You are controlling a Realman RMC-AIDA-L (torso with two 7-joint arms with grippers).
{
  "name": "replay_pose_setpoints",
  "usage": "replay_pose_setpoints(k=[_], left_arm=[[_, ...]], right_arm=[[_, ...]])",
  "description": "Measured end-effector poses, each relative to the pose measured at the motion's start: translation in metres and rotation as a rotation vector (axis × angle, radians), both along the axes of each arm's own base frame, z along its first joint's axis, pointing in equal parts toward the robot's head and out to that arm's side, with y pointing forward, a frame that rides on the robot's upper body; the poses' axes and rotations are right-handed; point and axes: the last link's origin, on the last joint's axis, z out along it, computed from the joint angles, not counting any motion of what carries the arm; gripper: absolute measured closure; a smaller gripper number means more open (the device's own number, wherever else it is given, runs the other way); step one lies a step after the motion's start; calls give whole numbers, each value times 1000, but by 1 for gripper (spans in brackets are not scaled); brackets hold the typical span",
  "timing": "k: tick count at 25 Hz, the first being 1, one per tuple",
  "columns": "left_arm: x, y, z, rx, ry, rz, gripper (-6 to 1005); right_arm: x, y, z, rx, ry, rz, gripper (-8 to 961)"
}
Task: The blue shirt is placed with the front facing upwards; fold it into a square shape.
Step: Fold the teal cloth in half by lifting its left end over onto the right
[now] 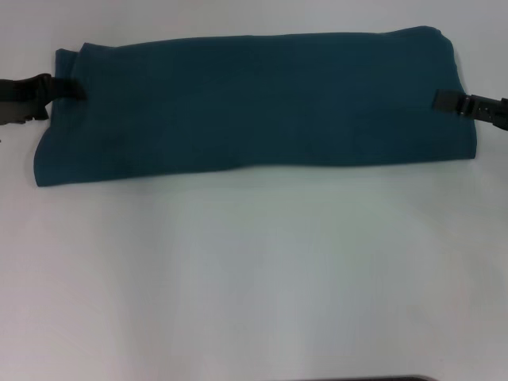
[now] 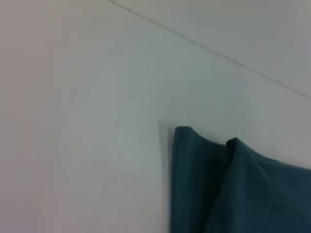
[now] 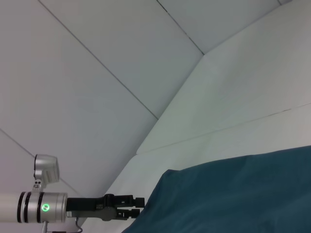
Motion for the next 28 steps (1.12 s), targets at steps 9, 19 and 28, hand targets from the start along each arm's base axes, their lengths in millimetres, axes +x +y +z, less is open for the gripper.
replay_pose_setpoints(k=[9, 19, 28], left_arm=[[-1, -4, -4, -26, 1, 7, 176], [25, -4, -18, -132, -78, -29, 175], [36, 4, -6, -207, -72, -27, 285]], right_arm=[[-1, 2, 0, 1, -1, 3, 130], [-1, 2, 1, 1, -2, 3, 130], [0, 0, 1, 1, -3, 0, 130]])
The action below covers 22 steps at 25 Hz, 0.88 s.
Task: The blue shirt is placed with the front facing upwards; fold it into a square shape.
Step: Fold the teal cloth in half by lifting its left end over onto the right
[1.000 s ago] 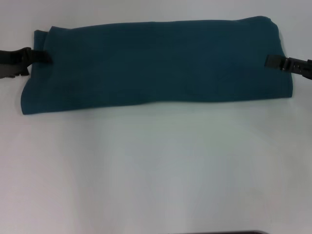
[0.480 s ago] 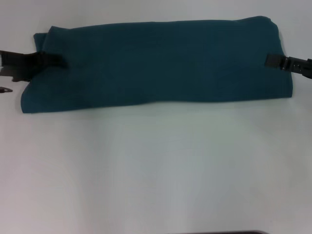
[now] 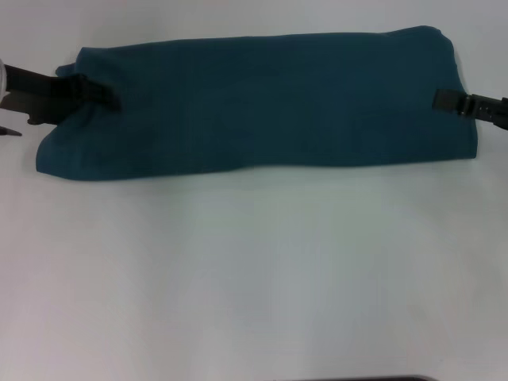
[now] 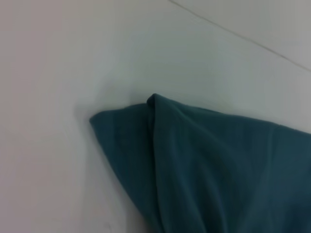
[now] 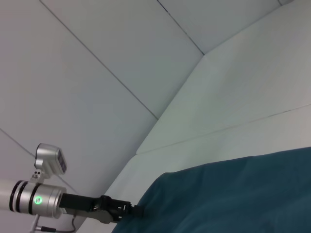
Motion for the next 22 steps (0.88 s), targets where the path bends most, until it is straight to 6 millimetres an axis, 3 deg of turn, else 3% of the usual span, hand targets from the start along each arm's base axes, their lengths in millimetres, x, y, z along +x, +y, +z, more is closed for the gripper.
replay_pose_setpoints(k=[13, 21, 22], left_arm=[[9, 6, 2, -51, 46, -32, 566], [16, 5, 7, -105, 73, -74, 929], [15, 4, 10, -99, 74, -72, 929]], right_arm=[[0, 0, 0, 1, 0, -2, 129], [1, 0, 0, 1, 0, -4, 129], [1, 0, 0, 0, 0, -5, 129]])
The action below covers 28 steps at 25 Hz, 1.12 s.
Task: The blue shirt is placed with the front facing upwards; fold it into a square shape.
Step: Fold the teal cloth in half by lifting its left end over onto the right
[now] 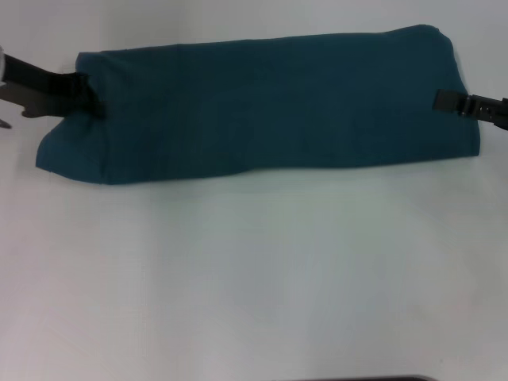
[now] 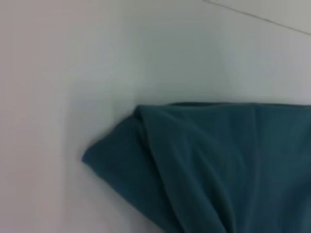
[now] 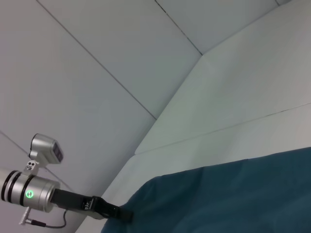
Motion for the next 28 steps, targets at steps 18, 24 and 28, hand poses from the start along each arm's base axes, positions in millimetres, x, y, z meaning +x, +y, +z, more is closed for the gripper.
replay_pose_setpoints(k=[18, 24, 28], left_arm=[[-60, -11, 74, 189, 146, 229, 929], [-42, -13, 72, 160, 56, 205, 929], [-3, -13, 67, 110, -132, 126, 930]], right_arm=[[-1, 2, 0, -3, 6, -11, 130], [-1, 2, -1, -8, 2, -10, 129], [2, 0, -3, -29, -19, -15, 129]])
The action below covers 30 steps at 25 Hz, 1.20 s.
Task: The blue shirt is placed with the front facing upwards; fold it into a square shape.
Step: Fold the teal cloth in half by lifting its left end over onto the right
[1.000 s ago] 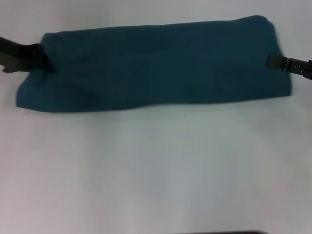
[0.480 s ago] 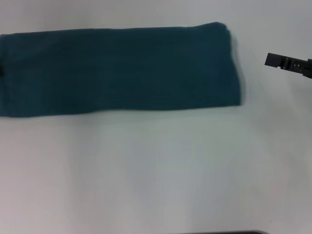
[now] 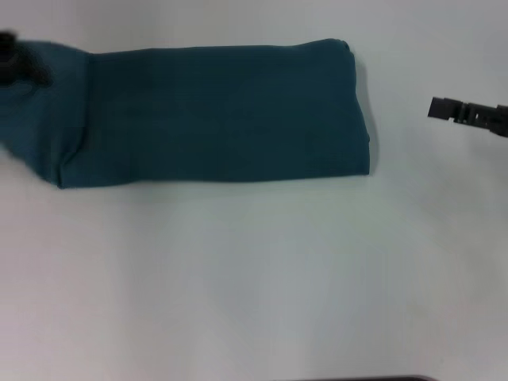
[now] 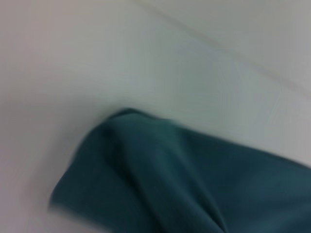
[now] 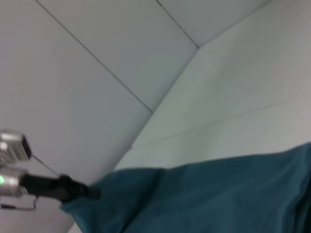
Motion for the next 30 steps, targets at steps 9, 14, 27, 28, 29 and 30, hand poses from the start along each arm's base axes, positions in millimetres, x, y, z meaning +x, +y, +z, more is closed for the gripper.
replay_pose_setpoints(k=[9, 14, 27, 28, 29, 30], left_arm=[[94, 13, -39, -114, -208, -202, 930], [125, 18, -67, -134, -244, -258, 930], [149, 21, -134, -137, -226, -281, 929], [150, 20, -138, -140, -226, -279, 929], [150, 20, -144, -144, -229, -278, 929], [151, 20, -147, -150, -231, -278, 928]], right_arm=[[2, -1, -3, -30, -29, -2, 130], [3, -2, -4, -33, -30, -4, 131], [3, -2, -4, -34, -24, -5, 131], [3, -2, -4, -34, -24, -6, 131], [3, -2, -5, -34, -24, -6, 131], [2, -1, -5, -35, -23, -5, 131]])
